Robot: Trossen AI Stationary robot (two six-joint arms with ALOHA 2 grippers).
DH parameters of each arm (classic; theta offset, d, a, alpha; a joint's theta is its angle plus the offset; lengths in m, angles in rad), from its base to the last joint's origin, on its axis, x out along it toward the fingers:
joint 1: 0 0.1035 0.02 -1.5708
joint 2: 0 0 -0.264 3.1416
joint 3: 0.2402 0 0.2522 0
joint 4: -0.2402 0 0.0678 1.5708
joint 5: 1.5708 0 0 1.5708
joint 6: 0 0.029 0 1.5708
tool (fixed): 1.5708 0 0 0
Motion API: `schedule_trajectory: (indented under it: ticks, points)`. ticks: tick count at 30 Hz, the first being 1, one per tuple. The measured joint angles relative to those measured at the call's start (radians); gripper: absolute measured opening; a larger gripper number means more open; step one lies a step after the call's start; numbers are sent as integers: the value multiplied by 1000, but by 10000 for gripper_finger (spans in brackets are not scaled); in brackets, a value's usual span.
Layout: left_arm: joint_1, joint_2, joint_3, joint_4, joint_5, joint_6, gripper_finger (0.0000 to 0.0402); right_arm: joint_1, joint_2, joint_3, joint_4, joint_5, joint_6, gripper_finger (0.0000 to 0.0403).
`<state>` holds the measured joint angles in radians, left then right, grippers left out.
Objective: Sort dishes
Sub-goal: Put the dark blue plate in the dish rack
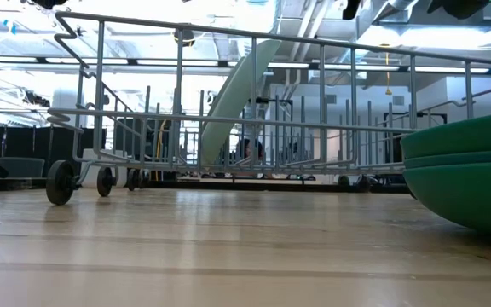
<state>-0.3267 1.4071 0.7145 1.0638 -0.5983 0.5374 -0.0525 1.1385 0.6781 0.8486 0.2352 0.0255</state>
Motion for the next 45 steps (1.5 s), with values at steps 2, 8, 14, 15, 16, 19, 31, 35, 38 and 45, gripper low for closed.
schedule_trajectory:
  ticks: [2, 8, 14, 15, 16, 19, 31, 35, 38, 45]
  points:
    - [0, 5, 18, 0, 3, 5, 300, 0, 0, 0, -3, 0, -5, 7]
    - [0, 4, 66, -47, 4, 25, 300, 0, 9, 0, -7, 0, -10, 7]
    - [2, 4, 78, -55, 5, 61, 300, -3, 14, 0, -2, 0, -9, 7]
    - [4, 4, 78, -55, 5, 65, 300, -3, 14, 0, -3, 0, -10, 7]
    - [4, 4, 78, -54, 5, 68, 300, -3, 14, 0, -3, 0, -9, 7]
    - [4, 4, 78, -54, 5, 72, 300, -3, 14, 0, -3, 0, -9, 7]
    - [-26, 4, 90, -55, 13, 58, 300, 11, 14, 0, 31, 0, -7, 7]
    - [-46, 3, 119, -67, -16, 105, 300, 29, 14, 0, 61, 1, -7, 7]
    - [-60, 3, 135, -73, -39, 174, 300, 42, 14, 0, 89, 0, -7, 7]
    - [-69, 3, 142, -71, -43, 224, 300, 54, 14, 0, 111, 0, -7, 7]
